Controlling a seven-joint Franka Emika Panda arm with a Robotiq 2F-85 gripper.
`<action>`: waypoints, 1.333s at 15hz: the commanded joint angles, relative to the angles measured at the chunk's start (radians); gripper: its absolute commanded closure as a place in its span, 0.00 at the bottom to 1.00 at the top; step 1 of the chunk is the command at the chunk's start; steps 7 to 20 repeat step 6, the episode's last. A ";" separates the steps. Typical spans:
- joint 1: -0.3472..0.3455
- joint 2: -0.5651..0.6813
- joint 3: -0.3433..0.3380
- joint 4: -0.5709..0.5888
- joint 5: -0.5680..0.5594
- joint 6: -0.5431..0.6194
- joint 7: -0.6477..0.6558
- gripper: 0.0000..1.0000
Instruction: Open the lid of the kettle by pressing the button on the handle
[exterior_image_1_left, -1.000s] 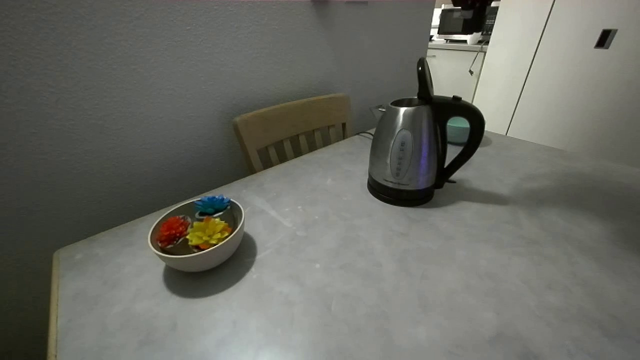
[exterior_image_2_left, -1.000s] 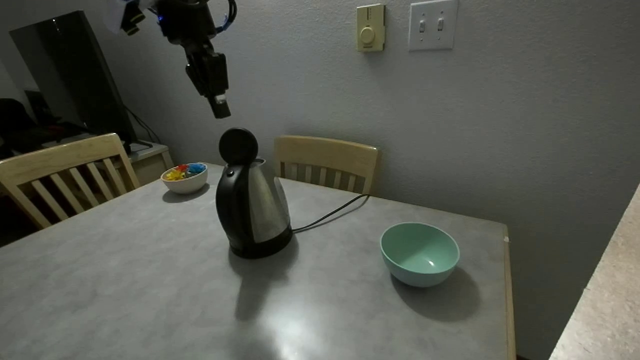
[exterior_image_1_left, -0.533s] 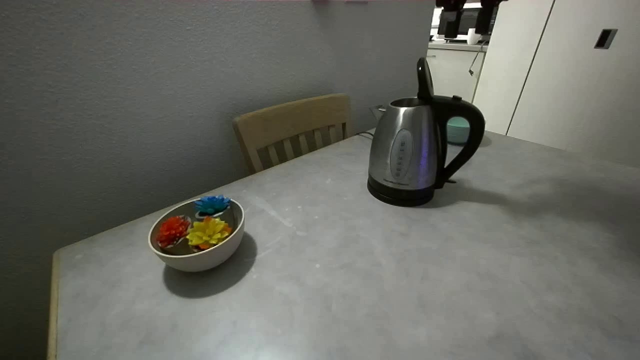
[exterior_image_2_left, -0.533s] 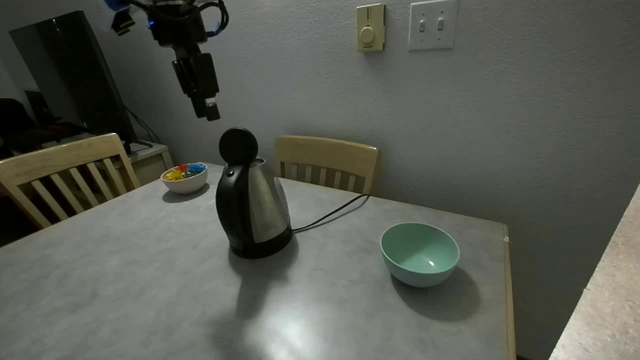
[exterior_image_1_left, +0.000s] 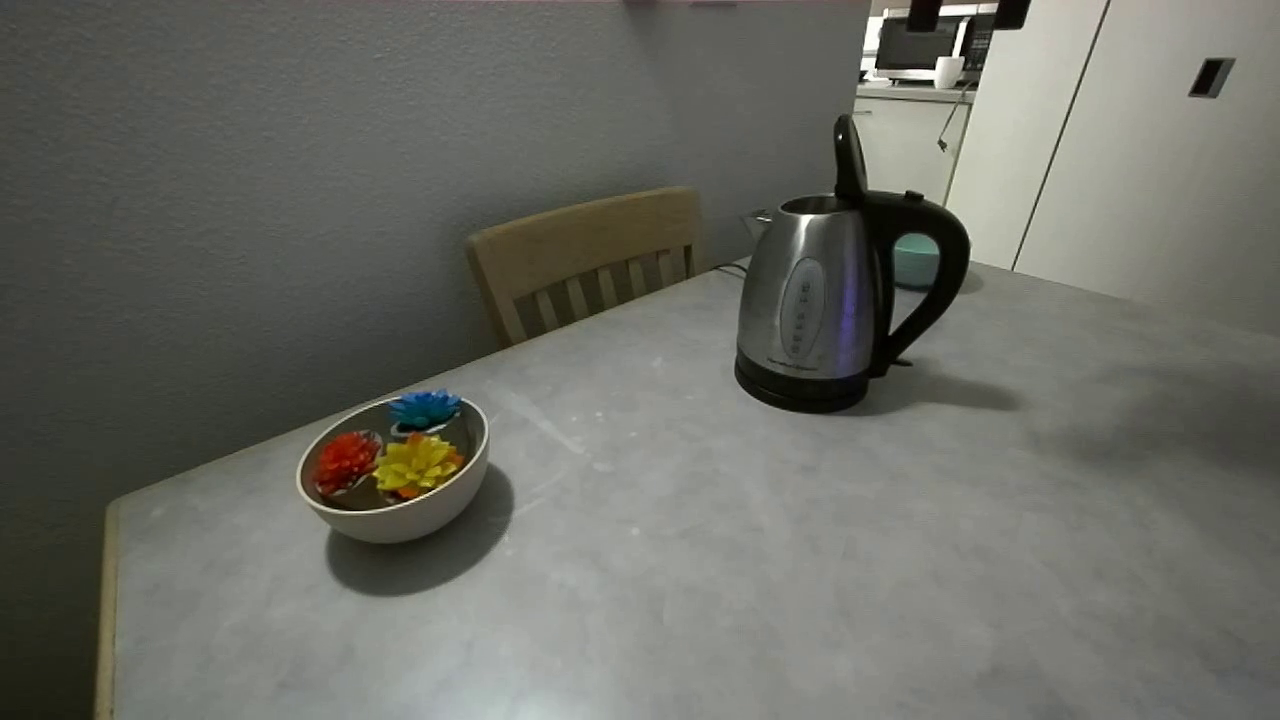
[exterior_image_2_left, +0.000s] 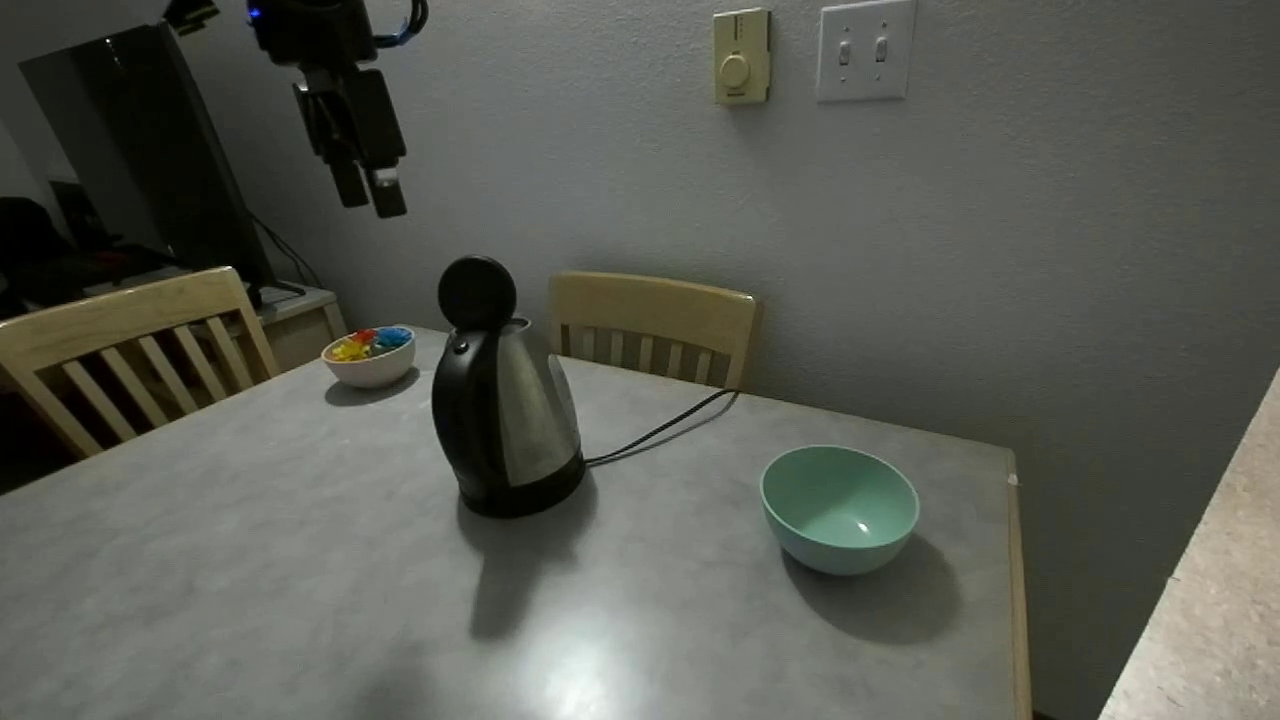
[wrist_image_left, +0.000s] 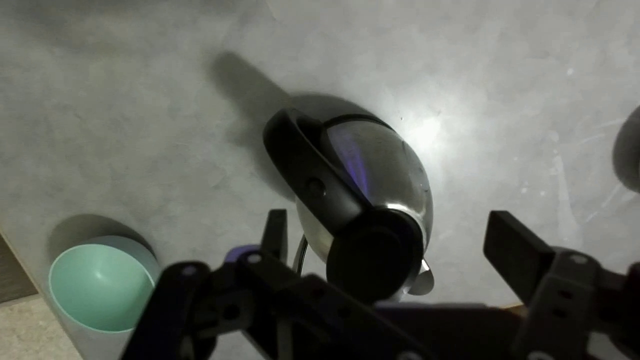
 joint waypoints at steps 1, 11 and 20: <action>-0.013 -0.008 0.009 0.002 0.010 -0.026 -0.036 0.00; -0.014 -0.011 0.011 0.002 0.012 -0.032 -0.042 0.00; -0.014 -0.011 0.011 0.002 0.012 -0.032 -0.042 0.00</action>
